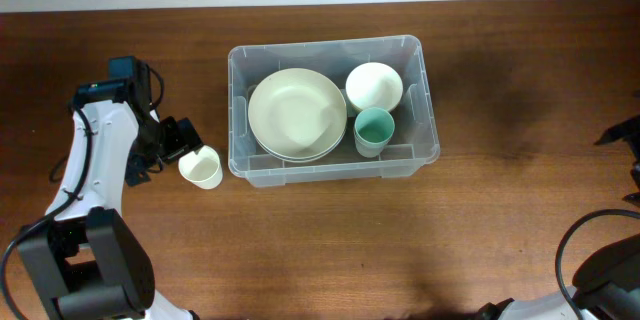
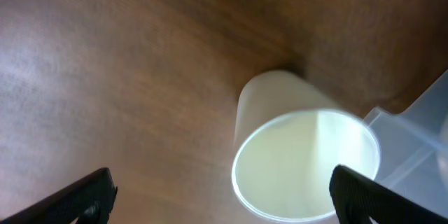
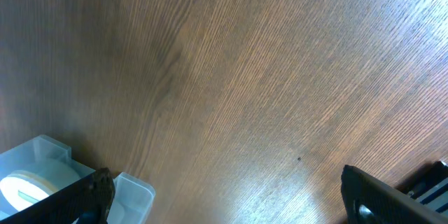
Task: Pack container
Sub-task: 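Grasp the cream cup with the left gripper and lift it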
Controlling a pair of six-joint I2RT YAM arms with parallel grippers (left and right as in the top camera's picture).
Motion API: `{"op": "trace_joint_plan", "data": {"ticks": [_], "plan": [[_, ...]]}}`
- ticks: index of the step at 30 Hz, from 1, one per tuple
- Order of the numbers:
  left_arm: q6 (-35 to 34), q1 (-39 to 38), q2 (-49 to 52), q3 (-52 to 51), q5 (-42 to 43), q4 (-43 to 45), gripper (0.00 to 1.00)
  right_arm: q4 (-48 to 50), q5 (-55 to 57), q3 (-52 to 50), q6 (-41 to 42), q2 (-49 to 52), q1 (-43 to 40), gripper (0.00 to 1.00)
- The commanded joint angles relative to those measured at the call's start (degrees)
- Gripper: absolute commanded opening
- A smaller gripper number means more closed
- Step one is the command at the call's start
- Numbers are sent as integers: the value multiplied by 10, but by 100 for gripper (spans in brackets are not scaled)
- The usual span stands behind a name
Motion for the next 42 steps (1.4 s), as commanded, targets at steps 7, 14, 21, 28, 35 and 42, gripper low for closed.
{"op": "trace_joint_plan", "data": {"ticks": [7, 14, 21, 28, 35, 42], "plan": [[-3, 2, 2, -80, 19, 80, 91, 0, 3, -3, 5, -2, -1, 99], [-3, 2, 2, -93, 18, 85, 70, 0, 3, -3, 5, -2, -1, 99], [-4, 2, 2, -106, 18, 98, 41, 0, 3, -3, 5, -2, -1, 99], [-4, 2, 2, -110, 18, 104, 11, 0, 3, -3, 5, -2, -1, 99], [-4, 2, 2, -110, 18, 114, 1, 0, 3, -3, 5, -2, -1, 99], [-4, 20, 1, -75, 18, 125, 1, 0, 3, -3, 5, -2, -1, 99]]}}
